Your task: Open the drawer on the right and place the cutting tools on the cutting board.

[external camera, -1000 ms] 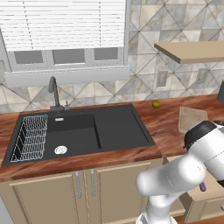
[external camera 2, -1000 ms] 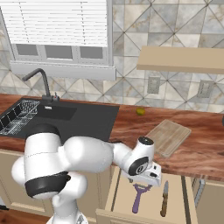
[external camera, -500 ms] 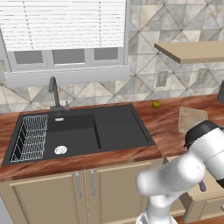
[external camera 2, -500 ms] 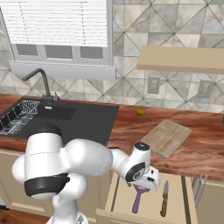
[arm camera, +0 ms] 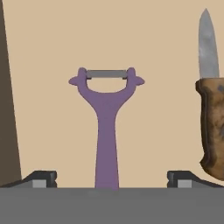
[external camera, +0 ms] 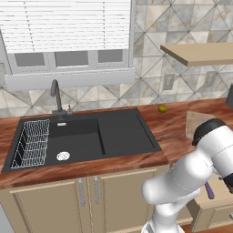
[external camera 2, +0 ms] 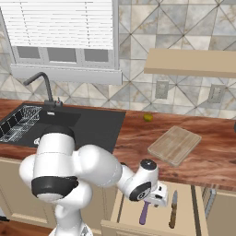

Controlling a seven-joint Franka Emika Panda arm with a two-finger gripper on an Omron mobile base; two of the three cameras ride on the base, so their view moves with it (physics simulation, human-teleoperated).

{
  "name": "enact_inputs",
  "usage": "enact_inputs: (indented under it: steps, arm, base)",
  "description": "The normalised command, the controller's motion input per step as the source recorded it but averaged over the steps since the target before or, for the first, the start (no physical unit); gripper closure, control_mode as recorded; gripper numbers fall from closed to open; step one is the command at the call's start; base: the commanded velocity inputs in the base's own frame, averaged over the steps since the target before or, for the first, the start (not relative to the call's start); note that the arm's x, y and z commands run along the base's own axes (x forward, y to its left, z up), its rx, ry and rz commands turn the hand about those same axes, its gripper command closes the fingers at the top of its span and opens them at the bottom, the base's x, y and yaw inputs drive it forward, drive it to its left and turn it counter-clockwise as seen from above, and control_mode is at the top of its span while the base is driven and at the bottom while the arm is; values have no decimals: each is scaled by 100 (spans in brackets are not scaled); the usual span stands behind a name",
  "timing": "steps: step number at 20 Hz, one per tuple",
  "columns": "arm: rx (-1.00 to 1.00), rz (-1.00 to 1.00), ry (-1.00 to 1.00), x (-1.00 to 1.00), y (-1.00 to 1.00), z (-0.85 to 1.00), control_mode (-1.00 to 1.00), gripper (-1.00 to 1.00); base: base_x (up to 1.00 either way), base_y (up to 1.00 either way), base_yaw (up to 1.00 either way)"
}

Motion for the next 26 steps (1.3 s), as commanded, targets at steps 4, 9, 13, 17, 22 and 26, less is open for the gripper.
enact_inputs:
  steps: [4, 9, 13, 17, 22, 26]
  arm:
    - [0, 3, -12, -3, -13, -14, -100, -100]
    - [0, 1, -3, 3, -3, -4, -100, -100]
    - [0, 1, 0, 10, -7, 0, -100, -100]
    - [6, 1, 0, 12, -7, 0, -100, -100]
    - [0, 0, 0, 7, 0, -4, -100, -100]
    - [1, 0, 2, 10, 0, -15, -100, -100]
  base:
    - [0, 0, 0]
    - [0, 0, 0]
    - [0, 0, 0]
    - [0, 0, 0]
    - [0, 0, 0]
    - [0, 0, 0]
